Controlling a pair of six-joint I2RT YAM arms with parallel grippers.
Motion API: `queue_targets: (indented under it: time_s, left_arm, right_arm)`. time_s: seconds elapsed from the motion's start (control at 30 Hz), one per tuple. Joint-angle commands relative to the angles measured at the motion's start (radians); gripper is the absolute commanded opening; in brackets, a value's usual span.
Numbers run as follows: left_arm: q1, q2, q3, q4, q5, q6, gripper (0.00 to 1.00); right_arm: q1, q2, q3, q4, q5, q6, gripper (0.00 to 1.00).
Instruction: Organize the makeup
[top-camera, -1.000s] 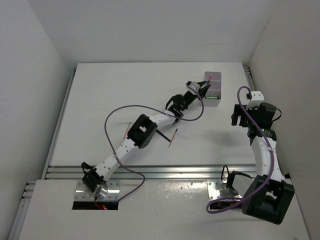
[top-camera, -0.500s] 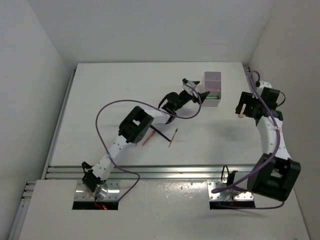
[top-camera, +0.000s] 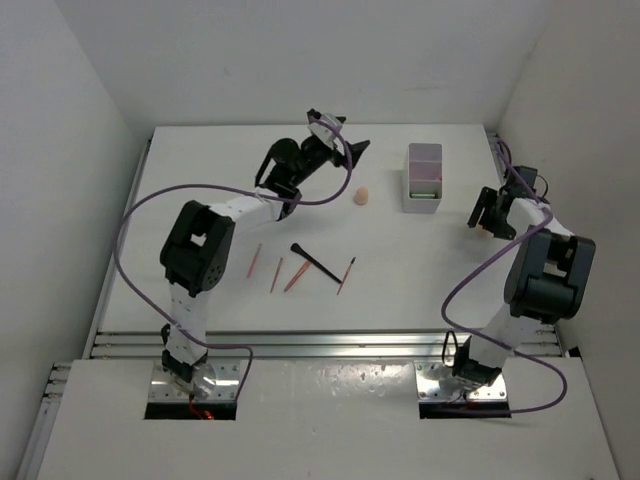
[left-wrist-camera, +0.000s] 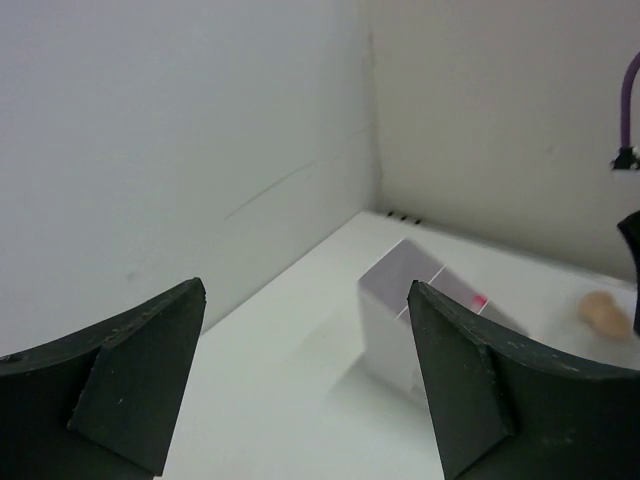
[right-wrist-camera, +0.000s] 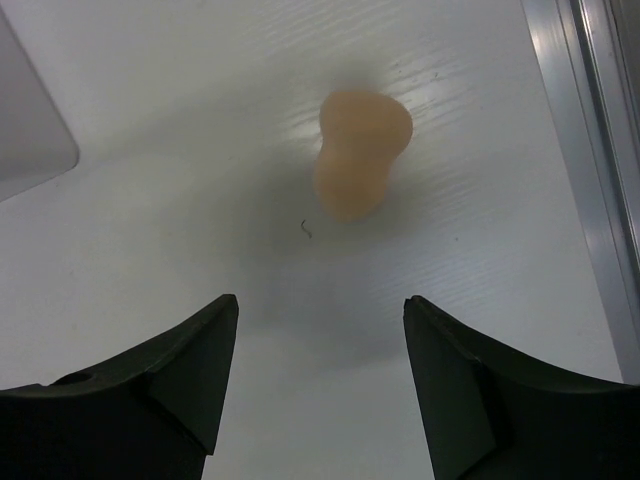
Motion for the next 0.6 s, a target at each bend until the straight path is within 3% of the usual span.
queue_targets:
  time_s: [0.0,0.3,0.5,0.57]
  left_arm:
    - [0.052,-0.138,-0.122,-0.154,0.044,0.133,0.88]
    - [0.155,-0.334,-0.248,-0.386,0.061,0.195,0.91]
    - [0.2,-0.38,-0.271,-0.441,0.052,0.207,0.92]
    - [0.223,-0.38,-0.271,-0.453,0.062,0.207,0.92]
  right_arm:
    - [0.007,0.057,0.071,0.067,0.07,0.055,0.66]
    - [0.013,0.24,0.186,0.052,0.222,0.003,0.59]
    - [0.01,0.288,0.188,0.165,0.115,0.002,0.43]
    - [0.013,0.298,0.207,0.176,0.107,0.008,0.32]
